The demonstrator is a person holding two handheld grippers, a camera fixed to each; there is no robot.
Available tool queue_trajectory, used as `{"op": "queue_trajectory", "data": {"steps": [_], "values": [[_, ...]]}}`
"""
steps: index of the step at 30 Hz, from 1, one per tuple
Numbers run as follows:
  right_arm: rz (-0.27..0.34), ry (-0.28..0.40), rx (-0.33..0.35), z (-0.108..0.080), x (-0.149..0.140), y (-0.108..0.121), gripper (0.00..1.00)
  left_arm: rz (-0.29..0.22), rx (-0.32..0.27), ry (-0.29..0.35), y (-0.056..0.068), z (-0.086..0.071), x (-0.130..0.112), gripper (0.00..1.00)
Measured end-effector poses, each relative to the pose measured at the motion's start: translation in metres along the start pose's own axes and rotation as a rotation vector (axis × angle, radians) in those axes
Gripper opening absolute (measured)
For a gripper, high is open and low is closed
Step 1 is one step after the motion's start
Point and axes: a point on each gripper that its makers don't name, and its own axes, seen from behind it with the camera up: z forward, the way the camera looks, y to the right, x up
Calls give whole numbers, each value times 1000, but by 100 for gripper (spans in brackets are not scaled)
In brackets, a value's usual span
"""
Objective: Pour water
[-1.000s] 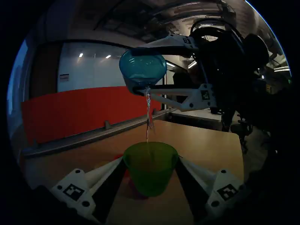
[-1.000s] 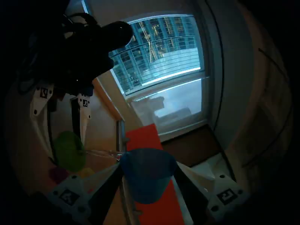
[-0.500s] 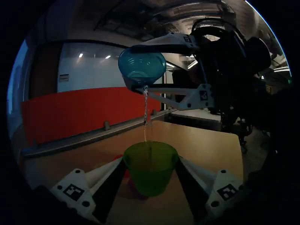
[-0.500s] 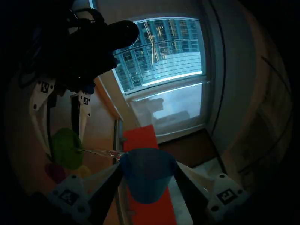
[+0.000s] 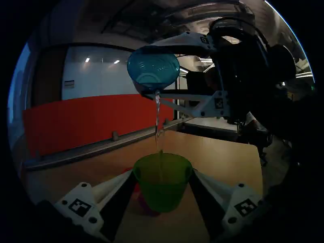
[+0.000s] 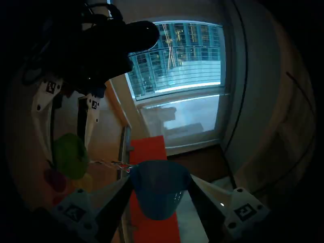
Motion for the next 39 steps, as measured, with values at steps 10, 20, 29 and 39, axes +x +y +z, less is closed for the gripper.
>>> {"op": "queue_trajectory", "data": {"steps": [10,20,29,39], "values": [[-63,1,-9,1,5,3,91,-1,2,5,0,-1,3,86],[-139,-1,-21,2,11,7,91,0,2,4,1,-1,2,86],[-191,-2,-28,2,16,8,91,-1,2,5,1,0,2,86],[-247,-2,-38,1,25,8,91,-5,2,7,-1,2,2,86]]}}
